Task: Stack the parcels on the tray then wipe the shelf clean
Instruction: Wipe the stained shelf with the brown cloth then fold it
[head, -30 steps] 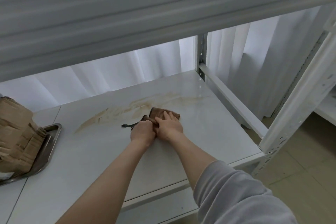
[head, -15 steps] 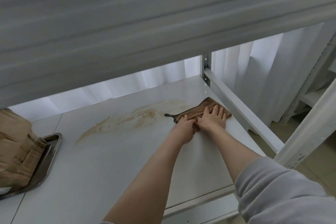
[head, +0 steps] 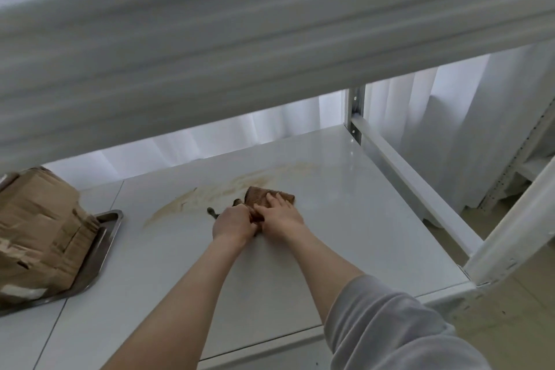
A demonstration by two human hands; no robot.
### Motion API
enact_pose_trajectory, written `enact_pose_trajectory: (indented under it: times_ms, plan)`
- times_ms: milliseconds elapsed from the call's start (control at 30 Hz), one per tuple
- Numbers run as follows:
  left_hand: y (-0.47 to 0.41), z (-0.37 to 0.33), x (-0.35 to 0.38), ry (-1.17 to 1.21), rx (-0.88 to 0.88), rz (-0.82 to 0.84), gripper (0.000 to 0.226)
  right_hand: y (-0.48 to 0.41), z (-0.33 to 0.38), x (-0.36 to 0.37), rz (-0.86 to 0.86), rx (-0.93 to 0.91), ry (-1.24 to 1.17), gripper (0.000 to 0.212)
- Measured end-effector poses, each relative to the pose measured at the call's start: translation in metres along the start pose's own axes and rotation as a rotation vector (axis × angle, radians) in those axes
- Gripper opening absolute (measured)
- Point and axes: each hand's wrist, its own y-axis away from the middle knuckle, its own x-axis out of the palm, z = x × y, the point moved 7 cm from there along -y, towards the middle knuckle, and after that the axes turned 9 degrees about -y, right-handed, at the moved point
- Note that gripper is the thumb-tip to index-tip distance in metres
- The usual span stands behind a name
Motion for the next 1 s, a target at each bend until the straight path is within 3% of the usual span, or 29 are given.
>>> enact_pose_trajectory:
  times_ms: [167,300,467,567,1000]
  plan:
    - [-0.003,-0.068,0.006,-0.011,0.112,-0.026,0.029,0.019,-0.063,-0.029,-0.131,0.188,-0.004,0.060]
    - [0.002,-0.142,0.020,0.129,0.327,0.011,0.040,0.047,-0.135,-0.060,-0.263,0.428,-0.031,0.061]
    - [0.009,-0.150,0.024,0.076,0.442,0.054,0.050,0.052,-0.135,-0.058,-0.316,0.591,-0.003,0.061]
    - [0.002,-0.108,0.025,0.039,0.401,0.060,0.046,0.034,-0.102,-0.043,-0.283,0.534,0.011,0.065]
    - [0.026,0.137,0.026,0.048,-0.080,0.069,0.040,-0.011,0.108,0.068,0.051,-0.058,0.075,0.057]
